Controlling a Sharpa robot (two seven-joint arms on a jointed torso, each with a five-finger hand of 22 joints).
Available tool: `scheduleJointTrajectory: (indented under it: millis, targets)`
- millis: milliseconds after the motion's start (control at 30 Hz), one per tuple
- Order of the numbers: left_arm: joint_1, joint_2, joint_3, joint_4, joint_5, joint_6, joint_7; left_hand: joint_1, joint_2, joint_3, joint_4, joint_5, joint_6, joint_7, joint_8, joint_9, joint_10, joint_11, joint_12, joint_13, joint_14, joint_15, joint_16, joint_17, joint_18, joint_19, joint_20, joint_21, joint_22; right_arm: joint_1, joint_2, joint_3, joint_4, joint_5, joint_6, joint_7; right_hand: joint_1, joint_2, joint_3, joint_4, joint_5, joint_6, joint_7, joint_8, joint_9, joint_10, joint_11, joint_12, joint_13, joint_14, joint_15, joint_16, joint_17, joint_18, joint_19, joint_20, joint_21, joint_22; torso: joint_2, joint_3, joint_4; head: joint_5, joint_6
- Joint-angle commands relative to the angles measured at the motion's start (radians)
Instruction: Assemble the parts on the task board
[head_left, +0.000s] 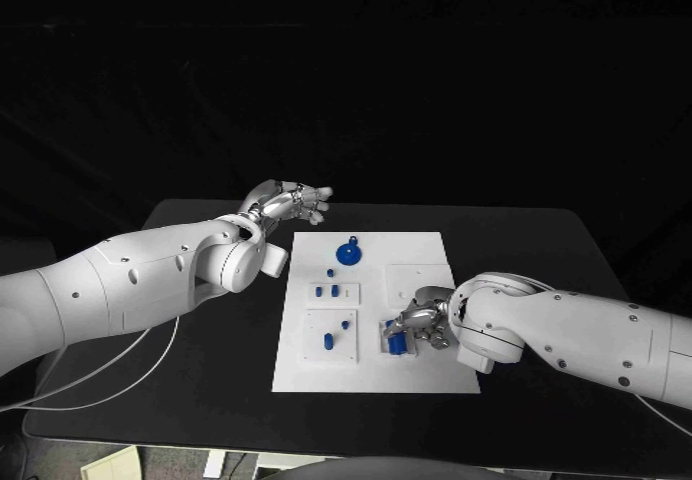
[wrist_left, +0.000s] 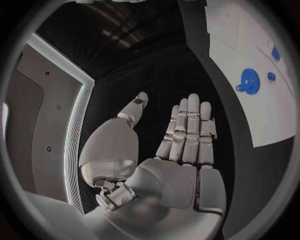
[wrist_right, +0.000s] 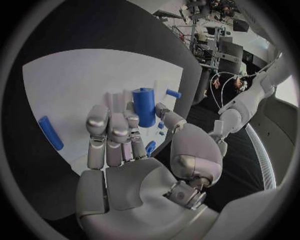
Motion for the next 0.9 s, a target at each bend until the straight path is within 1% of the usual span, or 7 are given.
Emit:
scheduleJointTrajectory:
  millis: [33,267,367,467,567,700,900]
  targets:
    - [0.001,0.002,0.001,0.003,0.004,0.011,0.003,-0.004,0.004,-0.002,-0.001,0.001,-0.004,-0.004,0.005,-0.001,-0.005,0.000,0.004,-0.001,0.007,0.002,-0.004,0.002,0.019,0.006,-0.001,-0.004,0.001,-0.002,0.005,-0.001,-0.004,-0.015,0.017,0.000,-0.013,0.000,-0.008,-0.001,0.002,0.023,0.022,-0.004,-0.001,0.004,0.003,-0.007,0.002,-0.003,-0.004,0.005,0.000,0.084,-0.006,0.004,0.005,0.016,0.000,0.0008,-0.0007,0.001,0.000]
    - [0.001,0.002,0.001,0.003,0.004,0.011,0.001,-0.004,0.004,-0.002,-0.001,0.001,-0.004,-0.004,0.005,-0.001,-0.005,0.000,0.004,-0.001,0.007,0.002,-0.004,0.002,0.019,0.006,-0.001,-0.005,0.001,-0.006,0.011,-0.002,-0.015,-0.042,0.001,0.003,-0.044,-0.020,-0.040,-0.001,0.002,0.020,0.023,-0.008,-0.002,0.001,0.004,-0.010,0.004,-0.005,-0.004,0.002,-0.001,0.084,-0.007,0.003,0.004,0.015,0.000,0.0009,-0.0003,0.004,0.000]
    - [0.001,0.001,0.001,0.002,0.004,0.011,0.000,-0.005,0.004,-0.002,-0.001,0.001,-0.004,-0.004,0.005,-0.002,-0.005,0.000,0.004,-0.001,0.007,0.002,-0.005,0.002,0.019,0.006,-0.001,-0.005,0.001,-0.007,0.011,-0.003,-0.017,-0.051,0.001,0.005,-0.064,-0.032,-0.065,-0.003,0.002,0.018,0.024,-0.010,-0.003,-0.002,0.004,-0.012,0.005,-0.006,-0.003,0.001,-0.001,0.084,-0.009,0.002,0.003,0.014,0.001,0.0011,-0.0003,0.005,0.000]
    - [0.001,0.001,0.001,0.002,0.004,0.011,0.000,-0.005,0.004,-0.002,-0.001,0.001,-0.004,-0.004,0.005,-0.002,-0.005,0.000,0.004,-0.001,0.007,0.002,-0.005,0.002,0.019,0.006,-0.001,-0.005,0.001,-0.007,0.013,-0.003,-0.015,-0.070,0.007,0.007,-0.087,-0.031,-0.117,-0.025,0.002,0.015,0.023,-0.013,-0.003,-0.005,0.004,-0.015,0.008,-0.007,-0.004,-0.001,-0.001,0.084,-0.014,-0.003,0.001,0.013,0.000,0.0008,-0.0002,0.005,-0.001]
    - [0.001,0.002,0.001,0.002,0.004,0.012,0.000,-0.005,0.004,-0.002,0.000,0.001,-0.004,-0.004,0.005,-0.002,-0.005,0.000,0.004,-0.001,0.007,0.002,-0.005,0.002,0.019,0.006,-0.001,-0.005,0.001,-0.007,0.013,-0.003,-0.015,-0.087,0.015,0.006,-0.100,-0.038,-0.148,-0.042,0.002,0.012,0.024,-0.015,-0.003,-0.009,0.004,-0.017,0.010,-0.009,-0.005,-0.002,-0.001,0.084,-0.018,-0.006,-0.001,0.013,0.000,0.0005,-0.0004,0.005,-0.002]
    - [0.001,0.002,0.001,0.002,0.004,0.012,0.000,-0.006,0.004,-0.003,0.000,0.001,-0.004,-0.004,0.004,-0.002,-0.006,0.000,0.004,-0.001,0.007,0.002,-0.005,0.003,0.019,0.006,-0.001,-0.005,0.002,-0.008,0.012,-0.003,-0.015,-0.091,0.014,0.007,-0.101,-0.042,-0.163,-0.055,0.003,0.010,0.024,-0.017,-0.003,-0.011,0.004,-0.019,0.011,-0.010,-0.005,-0.003,-0.001,0.084,-0.020,-0.009,-0.003,0.012,0.000,0.0005,-0.0009,0.005,-0.002]
    - [0.001,0.001,0.001,0.001,0.004,0.011,-0.001,-0.006,0.004,-0.003,0.000,0.001,-0.004,-0.004,0.004,-0.002,-0.006,0.000,0.004,-0.001,0.007,0.002,-0.006,0.003,0.019,0.006,-0.001,-0.006,0.002,-0.008,0.008,-0.004,-0.010,-0.100,0.000,0.017,-0.102,-0.047,-0.169,-0.060,0.003,0.009,0.024,-0.018,-0.003,-0.012,0.004,-0.020,0.011,-0.011,-0.005,-0.005,-0.001,0.084,-0.021,-0.011,-0.005,0.011,0.000,0.0008,-0.0005,0.005,-0.002]
